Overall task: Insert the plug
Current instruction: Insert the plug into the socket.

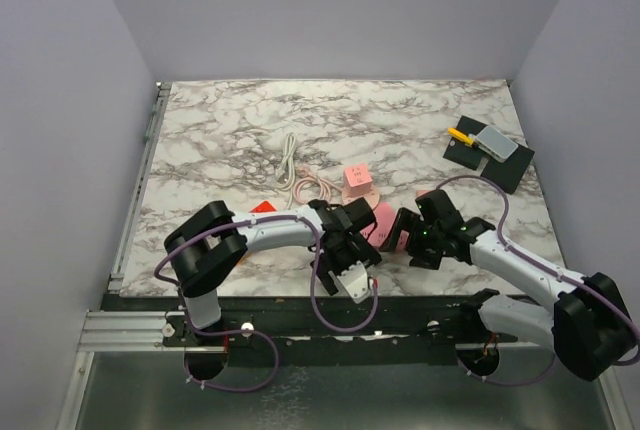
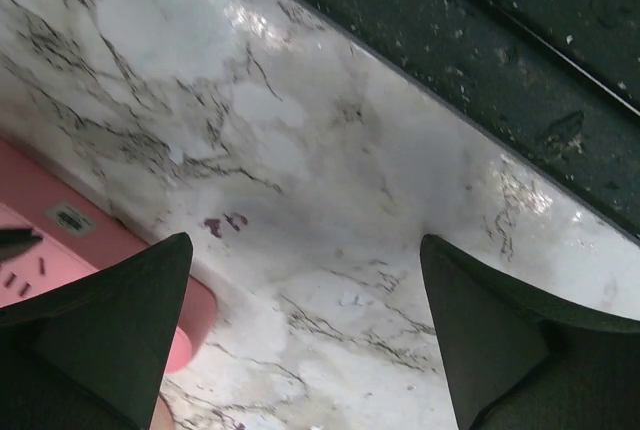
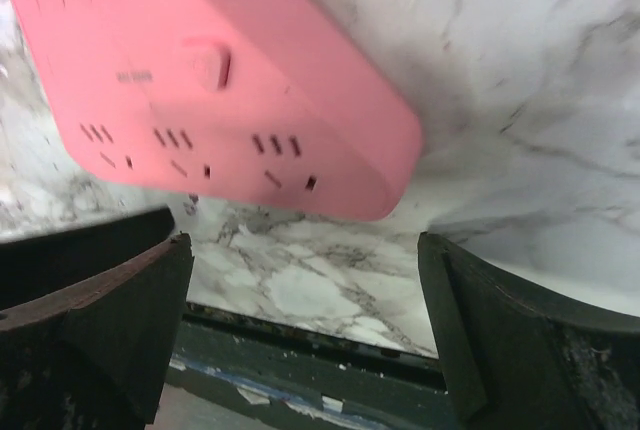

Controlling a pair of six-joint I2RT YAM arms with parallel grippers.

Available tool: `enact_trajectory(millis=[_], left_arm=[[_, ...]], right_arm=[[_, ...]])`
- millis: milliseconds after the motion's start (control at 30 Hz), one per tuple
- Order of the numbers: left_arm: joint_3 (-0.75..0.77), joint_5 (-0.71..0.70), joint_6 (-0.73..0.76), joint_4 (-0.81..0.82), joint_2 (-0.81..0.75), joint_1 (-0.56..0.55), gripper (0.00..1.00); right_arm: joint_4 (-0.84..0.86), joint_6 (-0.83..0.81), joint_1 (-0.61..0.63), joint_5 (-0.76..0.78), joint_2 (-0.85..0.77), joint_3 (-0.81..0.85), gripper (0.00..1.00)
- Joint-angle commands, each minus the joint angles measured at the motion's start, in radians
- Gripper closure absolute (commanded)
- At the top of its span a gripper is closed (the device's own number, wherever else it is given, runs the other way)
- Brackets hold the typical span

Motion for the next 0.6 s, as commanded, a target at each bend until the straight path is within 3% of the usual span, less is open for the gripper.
enact_trajectory(millis=[0,133,233,367,567], left_arm=[[0.057,0.026,0.002,0.002,0.054,-0.049,0.03],[0.086,-0.01,-0.07,-0.045,0.007,-0.036,0.02],[0.027,-0.052,-0.061,-0.099,-0.09,0.0,0.02],[-0.024,-0.109,-0.058,-0.159,-0.195,0.07,0.01],[0.011,-0.169,-0.15,-0.066,-0.081,0.151,0.02]], right_arm=[[0.068,-0.03,-0.073,0.032,0.004,-0.016,0.01],[0.111,-0.033,-0.113,0.011,0.021,-0.035,0.06],[0.149,-0.034,-0.121,-0.008,0.021,-0.052,0.15],[0.151,-0.035,-0.13,-0.013,0.034,-0.051,0.17],[0.142,-0.023,-0.136,-0.002,0.027,-0.044,0.17]])
